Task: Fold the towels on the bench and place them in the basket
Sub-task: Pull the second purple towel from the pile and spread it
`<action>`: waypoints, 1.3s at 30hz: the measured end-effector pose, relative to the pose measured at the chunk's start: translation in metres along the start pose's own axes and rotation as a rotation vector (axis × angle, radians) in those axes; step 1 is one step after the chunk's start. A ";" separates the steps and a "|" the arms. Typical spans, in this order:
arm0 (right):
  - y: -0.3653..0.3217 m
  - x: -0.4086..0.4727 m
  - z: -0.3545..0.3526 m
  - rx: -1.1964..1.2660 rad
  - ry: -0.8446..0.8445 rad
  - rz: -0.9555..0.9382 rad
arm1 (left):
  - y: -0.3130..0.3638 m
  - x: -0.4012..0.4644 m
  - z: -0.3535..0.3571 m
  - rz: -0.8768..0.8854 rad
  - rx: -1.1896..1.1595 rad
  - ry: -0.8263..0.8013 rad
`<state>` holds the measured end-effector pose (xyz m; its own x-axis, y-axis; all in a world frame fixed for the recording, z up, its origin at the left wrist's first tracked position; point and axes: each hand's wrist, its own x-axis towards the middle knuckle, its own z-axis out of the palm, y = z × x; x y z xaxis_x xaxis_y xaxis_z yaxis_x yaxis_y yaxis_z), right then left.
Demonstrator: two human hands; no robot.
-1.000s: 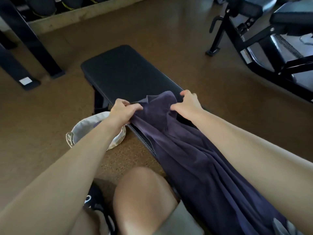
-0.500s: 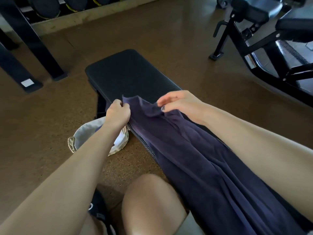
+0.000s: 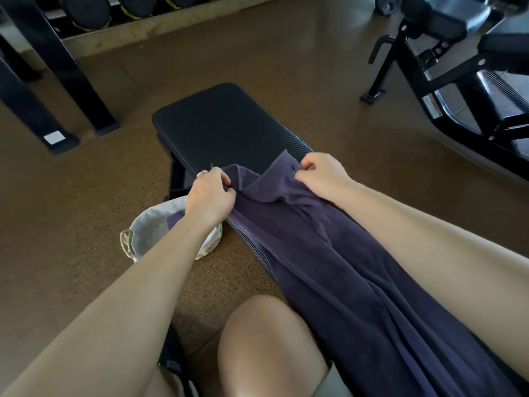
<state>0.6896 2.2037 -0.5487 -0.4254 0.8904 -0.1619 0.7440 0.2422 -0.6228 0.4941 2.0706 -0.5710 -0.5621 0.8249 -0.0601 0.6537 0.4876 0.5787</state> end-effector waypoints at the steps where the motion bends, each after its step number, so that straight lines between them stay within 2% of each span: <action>1: -0.001 0.006 -0.005 0.024 0.017 0.014 | -0.002 0.002 -0.002 -0.007 -0.016 0.022; 3: -0.004 0.024 -0.017 0.075 0.061 0.028 | -0.004 0.006 -0.006 -0.028 -0.054 0.053; 5: -0.005 0.045 -0.029 0.113 0.172 0.026 | -0.007 0.010 -0.007 -0.043 -0.086 0.072; 7: -0.007 0.063 -0.037 0.103 0.293 0.019 | -0.010 0.013 -0.008 -0.062 -0.107 0.080; 9: -0.005 0.078 -0.038 0.068 0.328 0.006 | -0.013 0.015 -0.008 -0.082 -0.132 0.074; 11: 0.000 0.088 -0.034 0.028 0.257 0.025 | -0.016 0.016 -0.008 -0.084 -0.148 0.075; 15: 0.019 0.091 -0.020 -0.059 -0.004 0.175 | -0.024 0.019 -0.009 -0.110 -0.153 0.100; 21: 0.034 0.099 -0.018 0.023 0.128 0.174 | -0.035 0.024 -0.009 -0.156 -0.224 0.139; 25: 0.026 0.120 -0.014 0.015 0.230 0.059 | -0.038 0.031 -0.009 -0.183 -0.294 0.171; 30: 0.012 0.157 -0.007 -0.032 0.274 -0.022 | -0.048 0.049 -0.009 -0.179 -0.371 0.235; 33: 0.000 0.179 0.004 -0.047 0.225 -0.023 | -0.056 0.060 -0.009 -0.215 -0.403 0.280; 37: -0.007 0.191 0.017 -0.121 -0.019 0.039 | -0.066 0.076 -0.018 -0.230 -0.357 0.329; 39: -0.004 0.190 0.016 -0.104 -0.044 0.055 | -0.067 0.084 -0.025 -0.266 -0.356 0.352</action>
<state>0.5976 2.3658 -0.5895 -0.4033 0.8861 -0.2283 0.8149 0.2343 -0.5301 0.3905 2.1007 -0.5949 -0.8589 0.5121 -0.0012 0.2902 0.4887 0.8228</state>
